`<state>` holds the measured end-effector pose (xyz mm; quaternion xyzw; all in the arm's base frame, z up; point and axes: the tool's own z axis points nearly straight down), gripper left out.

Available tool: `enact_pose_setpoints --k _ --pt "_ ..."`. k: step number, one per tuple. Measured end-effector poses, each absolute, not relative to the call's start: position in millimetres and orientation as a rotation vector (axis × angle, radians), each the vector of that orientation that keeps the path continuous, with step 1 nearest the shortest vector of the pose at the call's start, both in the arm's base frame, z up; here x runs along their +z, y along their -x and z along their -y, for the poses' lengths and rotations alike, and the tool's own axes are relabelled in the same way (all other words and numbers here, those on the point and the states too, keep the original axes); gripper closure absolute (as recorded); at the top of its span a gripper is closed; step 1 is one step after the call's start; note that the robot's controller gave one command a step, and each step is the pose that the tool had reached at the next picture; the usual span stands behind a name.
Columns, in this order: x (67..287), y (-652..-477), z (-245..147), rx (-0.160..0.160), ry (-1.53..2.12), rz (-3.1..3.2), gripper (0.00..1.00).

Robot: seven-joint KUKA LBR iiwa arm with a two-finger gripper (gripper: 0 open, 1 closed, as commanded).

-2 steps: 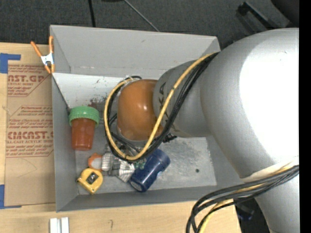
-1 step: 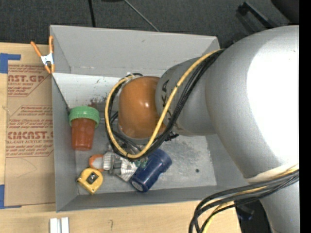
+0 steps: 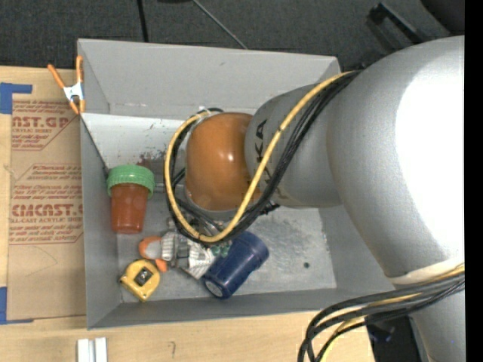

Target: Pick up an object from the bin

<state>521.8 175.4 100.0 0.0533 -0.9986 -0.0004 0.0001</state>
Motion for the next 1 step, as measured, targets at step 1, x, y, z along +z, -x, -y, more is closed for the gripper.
enact_pose_setpoints --k 1 --pt "109.6 -522.0 -175.7 -0.002 -0.168 3.138 1.00"
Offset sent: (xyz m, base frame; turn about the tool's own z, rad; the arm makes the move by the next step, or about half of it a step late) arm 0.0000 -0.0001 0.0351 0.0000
